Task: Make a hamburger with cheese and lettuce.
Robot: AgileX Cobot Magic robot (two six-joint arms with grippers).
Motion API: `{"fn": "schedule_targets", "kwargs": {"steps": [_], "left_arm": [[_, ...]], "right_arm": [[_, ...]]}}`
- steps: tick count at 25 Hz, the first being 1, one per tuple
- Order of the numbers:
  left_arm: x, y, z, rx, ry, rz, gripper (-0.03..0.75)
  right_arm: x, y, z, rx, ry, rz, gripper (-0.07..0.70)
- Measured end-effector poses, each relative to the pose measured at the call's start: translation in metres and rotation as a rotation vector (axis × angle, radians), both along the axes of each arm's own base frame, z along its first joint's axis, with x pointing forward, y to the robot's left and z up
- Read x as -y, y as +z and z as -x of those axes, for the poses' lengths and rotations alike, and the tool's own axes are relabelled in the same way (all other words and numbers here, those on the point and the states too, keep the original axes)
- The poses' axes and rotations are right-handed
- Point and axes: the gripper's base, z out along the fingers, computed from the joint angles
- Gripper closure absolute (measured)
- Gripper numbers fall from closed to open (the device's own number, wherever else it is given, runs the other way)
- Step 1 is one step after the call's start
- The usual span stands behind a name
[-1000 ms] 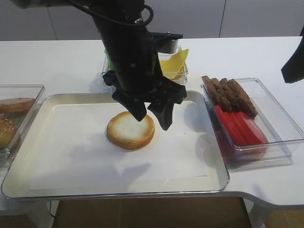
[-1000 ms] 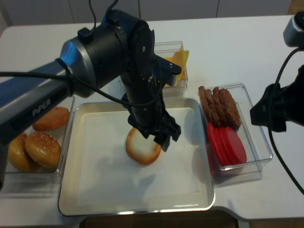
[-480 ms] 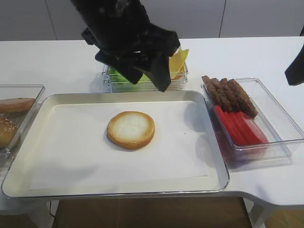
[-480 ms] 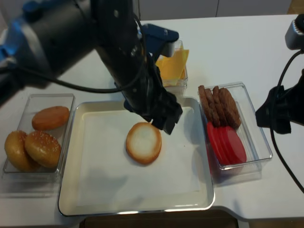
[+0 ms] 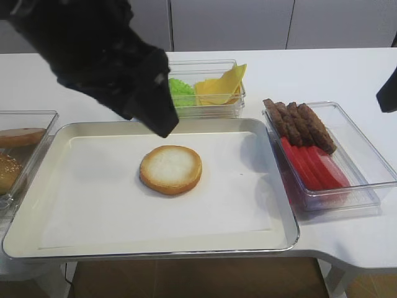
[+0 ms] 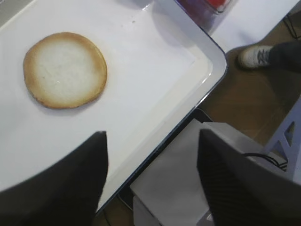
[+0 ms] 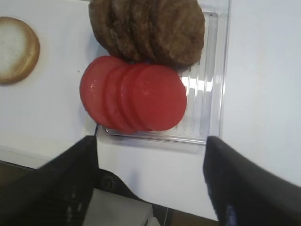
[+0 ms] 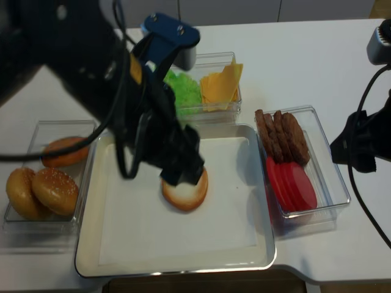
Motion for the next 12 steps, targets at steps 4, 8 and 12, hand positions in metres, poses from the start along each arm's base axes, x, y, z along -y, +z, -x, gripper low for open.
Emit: {"fn": "schedule_targets", "kwargs": {"steps": [4, 8, 12], "left_arm": [[-0.017, -0.001, 0.02, 0.02, -0.035, -0.012, 0.269], [-0.035, -0.006, 0.041, 0.052, -0.075, -0.04, 0.269], [-0.054, -0.012, 0.062, 0.091, -0.132, -0.065, 0.269]], "right_arm": [[0.0, 0.0, 0.0, 0.0, 0.0, 0.002, 0.126], [0.0, 0.0, 0.0, 0.007, 0.019, 0.014, 0.146], [0.0, 0.0, 0.0, 0.012, 0.03, 0.02, 0.15]]}}
